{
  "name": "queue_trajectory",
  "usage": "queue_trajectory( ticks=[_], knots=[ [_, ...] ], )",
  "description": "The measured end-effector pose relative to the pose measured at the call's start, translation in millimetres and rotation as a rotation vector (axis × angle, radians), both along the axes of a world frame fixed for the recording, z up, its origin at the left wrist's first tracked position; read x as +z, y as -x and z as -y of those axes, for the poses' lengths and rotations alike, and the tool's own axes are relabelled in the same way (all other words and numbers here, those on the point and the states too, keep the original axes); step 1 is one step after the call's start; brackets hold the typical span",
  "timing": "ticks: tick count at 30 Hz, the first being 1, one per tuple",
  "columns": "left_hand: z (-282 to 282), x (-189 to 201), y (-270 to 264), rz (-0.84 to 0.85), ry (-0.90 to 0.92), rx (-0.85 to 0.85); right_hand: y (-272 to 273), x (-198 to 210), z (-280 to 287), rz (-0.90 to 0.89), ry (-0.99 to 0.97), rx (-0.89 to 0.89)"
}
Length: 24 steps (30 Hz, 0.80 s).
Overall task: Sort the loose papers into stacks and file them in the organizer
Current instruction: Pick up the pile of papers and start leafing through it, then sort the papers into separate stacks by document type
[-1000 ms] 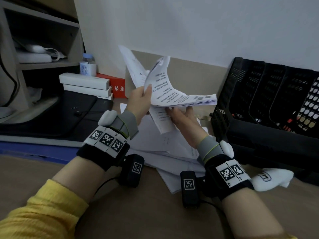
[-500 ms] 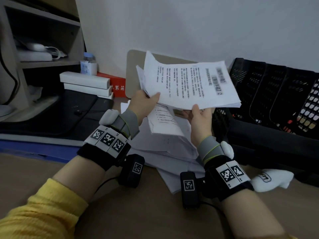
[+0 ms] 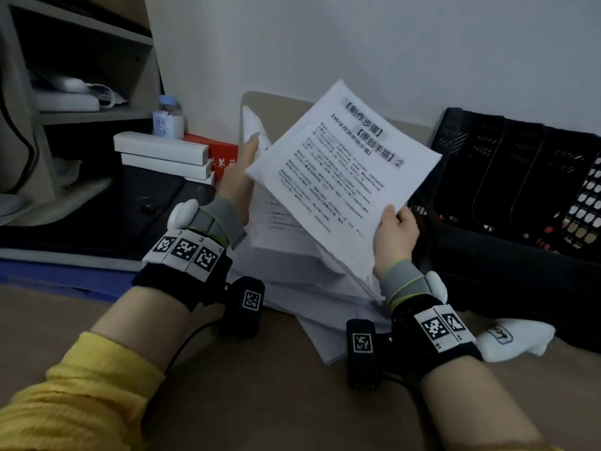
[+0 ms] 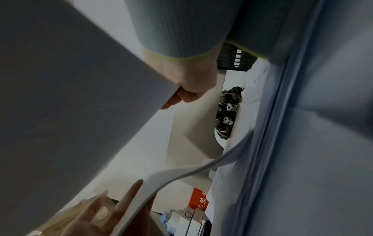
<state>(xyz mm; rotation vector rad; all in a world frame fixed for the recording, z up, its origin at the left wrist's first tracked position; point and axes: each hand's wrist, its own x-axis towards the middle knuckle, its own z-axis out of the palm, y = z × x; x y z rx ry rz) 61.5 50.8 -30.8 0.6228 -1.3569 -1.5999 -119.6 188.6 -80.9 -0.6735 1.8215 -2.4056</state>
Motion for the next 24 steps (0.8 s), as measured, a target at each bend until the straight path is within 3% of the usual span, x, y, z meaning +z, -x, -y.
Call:
queue_trajectory(
  ticks=[3,6,11,14,18,21,24],
  knots=[
    [-15.8,13.3,-7.8,-0.068,0.122,-0.186,-2.8,-1.8,-1.2,-0.005,-0.094,0.133],
    [-19.6,22.8,-11.6,-0.047,0.171,-0.234,-1.2,-4.2,-3.1,0.001,-0.158,0.172],
    [-17.6,20.6,-21.1,0.294,0.151,-0.417,-4.4,-3.5,-6.2,0.015,-0.221,0.154],
    [-11.3,19.1,-22.2,0.367,0.210,-0.318,-4.9,-4.1,-8.4,0.083,-0.281,0.205],
    [-6.0,15.2,-18.8,0.202,0.217,-0.232,5.1,-13.0,3.8,0.234,-0.335,0.396],
    [-6.8,13.2,-16.3,0.171,0.272,-0.207,43.2,-41.5,25.7,0.273,-0.348,0.474],
    [-7.1,11.9,-13.9,0.128,0.348,-0.191,11.7,-17.8,8.7,0.294,-0.326,0.474]
  ],
)
